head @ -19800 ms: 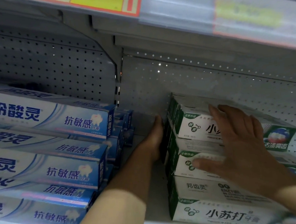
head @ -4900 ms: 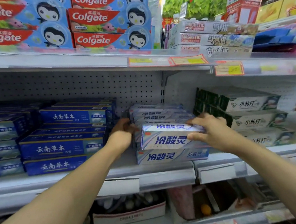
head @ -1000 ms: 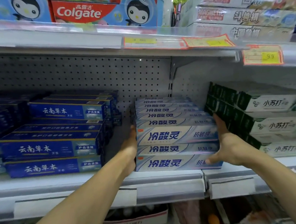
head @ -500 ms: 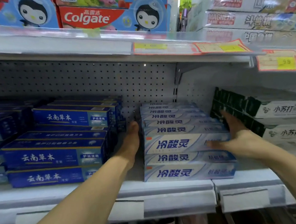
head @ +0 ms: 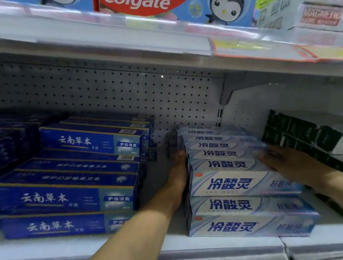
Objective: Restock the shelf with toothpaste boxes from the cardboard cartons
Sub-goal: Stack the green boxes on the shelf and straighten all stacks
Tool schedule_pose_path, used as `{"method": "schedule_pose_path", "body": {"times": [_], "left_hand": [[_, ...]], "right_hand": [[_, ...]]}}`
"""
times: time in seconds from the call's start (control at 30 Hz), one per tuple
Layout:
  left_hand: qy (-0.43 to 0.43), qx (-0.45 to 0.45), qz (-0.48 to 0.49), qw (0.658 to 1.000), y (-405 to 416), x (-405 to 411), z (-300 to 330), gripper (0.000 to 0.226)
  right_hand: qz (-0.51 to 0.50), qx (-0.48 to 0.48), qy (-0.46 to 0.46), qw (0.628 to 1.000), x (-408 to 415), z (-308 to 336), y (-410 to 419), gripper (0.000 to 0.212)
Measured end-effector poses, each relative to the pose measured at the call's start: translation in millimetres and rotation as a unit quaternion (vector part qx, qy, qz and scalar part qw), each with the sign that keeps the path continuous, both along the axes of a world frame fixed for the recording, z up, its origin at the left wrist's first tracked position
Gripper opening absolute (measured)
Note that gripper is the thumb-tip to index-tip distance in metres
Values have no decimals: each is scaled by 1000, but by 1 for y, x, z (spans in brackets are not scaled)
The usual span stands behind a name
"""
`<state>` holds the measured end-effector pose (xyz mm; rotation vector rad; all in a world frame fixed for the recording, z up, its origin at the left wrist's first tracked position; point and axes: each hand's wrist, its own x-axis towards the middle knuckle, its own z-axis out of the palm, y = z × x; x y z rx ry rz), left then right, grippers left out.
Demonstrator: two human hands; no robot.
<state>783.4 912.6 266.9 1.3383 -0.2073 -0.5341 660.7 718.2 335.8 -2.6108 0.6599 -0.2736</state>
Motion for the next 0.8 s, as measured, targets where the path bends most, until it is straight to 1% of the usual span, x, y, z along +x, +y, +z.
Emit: {"method": "schedule_pose_path", "body": {"times": [0.07, 0.13, 0.2, 0.23, 0.27, 0.33, 0.4, 0.43, 0.5, 0.53, 0.57, 0.63, 0.67, 0.7, 0.73, 0.77, 0.8], "left_hand": [[14, -17, 1, 1000, -1, 3, 0, 58], [23, -24, 38, 999, -2, 11, 1, 63], [29, -12, 94, 995, -3, 21, 4, 60], [21, 1, 116, 993, -4, 25, 5, 56], [3, 9, 131, 991, -5, 29, 6, 51], [-38, 10, 144, 989, -9, 36, 5, 46], [-66, 22, 140, 988, -15, 43, 3, 45], [-72, 25, 132, 988, -17, 46, 3, 45], [-76, -1, 117, 990, -21, 52, 2, 46], [-75, -24, 106, 991, -25, 57, -1, 50], [-64, -41, 96, 992, -29, 65, -7, 63], [-19, -66, 85, 994, -46, 91, -30, 103], [3, -70, 82, 994, -48, 93, -33, 110], [8, -65, 78, 995, -45, 86, -26, 109], [2, -58, 74, 996, -37, 72, -14, 97], [1, -65, 70, 995, -31, 62, -4, 79], [2, -66, 66, 996, -30, 64, -5, 65]], "right_hand": [[9, 11, -13, 1000, -1, 3, 2, 33], [1, 16, -47, 999, 4, 9, -3, 28], [-5, -8, -35, 999, 14, 13, -12, 48], [-2, -16, -17, 1000, 20, 13, -17, 54], [4, -22, -5, 1000, 27, 12, -20, 56], [19, -7, -3, 1000, 39, 7, -27, 54], [37, 9, -5, 999, 52, 8, -30, 52], [46, 12, -1, 999, 55, 9, -30, 51], [62, 12, 9, 998, 60, 11, -28, 52], [67, 11, 14, 998, 63, 12, -29, 52], [71, 11, 17, 997, 65, 13, -30, 52], [82, 10, 20, 996, 68, 16, -28, 51], [87, 8, 25, 996, 70, 17, -27, 52], [92, -3, 35, 995, 72, 17, -28, 52], [97, -18, 50, 994, 75, 17, -27, 52], [101, -33, 63, 992, 76, 16, -28, 53], [101, -46, 72, 991, 78, 14, -30, 53]]}}
